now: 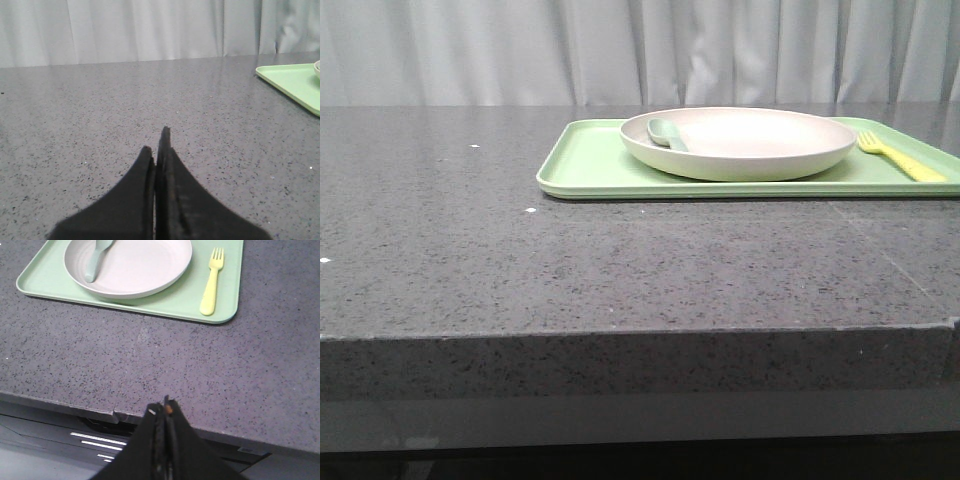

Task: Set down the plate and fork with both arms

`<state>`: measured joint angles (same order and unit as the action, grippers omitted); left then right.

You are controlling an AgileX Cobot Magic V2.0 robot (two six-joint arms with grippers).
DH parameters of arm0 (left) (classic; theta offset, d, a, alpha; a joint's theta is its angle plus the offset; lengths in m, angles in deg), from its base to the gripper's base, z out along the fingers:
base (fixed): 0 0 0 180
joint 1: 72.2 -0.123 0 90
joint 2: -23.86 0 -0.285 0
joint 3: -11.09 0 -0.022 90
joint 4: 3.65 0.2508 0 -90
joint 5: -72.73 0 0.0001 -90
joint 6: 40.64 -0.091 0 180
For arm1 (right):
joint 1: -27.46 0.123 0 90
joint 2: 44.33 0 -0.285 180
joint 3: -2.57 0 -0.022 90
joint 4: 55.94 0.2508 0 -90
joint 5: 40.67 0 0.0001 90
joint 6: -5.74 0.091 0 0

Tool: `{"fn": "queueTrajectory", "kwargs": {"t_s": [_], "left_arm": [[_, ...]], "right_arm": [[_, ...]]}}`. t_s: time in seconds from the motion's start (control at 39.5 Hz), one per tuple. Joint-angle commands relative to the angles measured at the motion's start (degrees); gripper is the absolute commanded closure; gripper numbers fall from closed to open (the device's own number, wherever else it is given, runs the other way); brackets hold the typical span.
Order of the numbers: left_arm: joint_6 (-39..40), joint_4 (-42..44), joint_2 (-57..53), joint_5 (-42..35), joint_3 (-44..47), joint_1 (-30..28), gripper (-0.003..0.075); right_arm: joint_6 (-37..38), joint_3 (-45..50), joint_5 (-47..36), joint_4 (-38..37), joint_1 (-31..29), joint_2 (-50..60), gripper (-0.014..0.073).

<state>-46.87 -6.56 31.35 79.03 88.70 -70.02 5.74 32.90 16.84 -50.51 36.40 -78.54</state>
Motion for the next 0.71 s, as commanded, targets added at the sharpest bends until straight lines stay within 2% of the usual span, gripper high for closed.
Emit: {"fn": "queueTrajectory", "kwargs": {"t_s": [0.0,0.28,0.51,0.68], "left_arm": [[0.4,0.7,-1.4,-4.7,0.2,-0.3,0.0738],[4.7,1.0,-1.4,-8.7,0.2,-0.3,0.0738],[4.9,1.0,-1.4,-11.9,0.2,-0.3,0.0738],[4.9,1.0,-1.4,-11.7,0.2,-0.3,0.0738]], "right_arm": [[-0.3,-1.1,-4.1,0.0,0.0,-0.3,0.0661],[-0.3,-1.1,-4.1,0.0,0.0,-0.3,0.0661],[-0.3,-1.1,-4.1,0.0,0.0,-0.3,0.0661],[-0.3,-1.1,-4.1,0.0,0.0,-0.3,0.0661]]}}
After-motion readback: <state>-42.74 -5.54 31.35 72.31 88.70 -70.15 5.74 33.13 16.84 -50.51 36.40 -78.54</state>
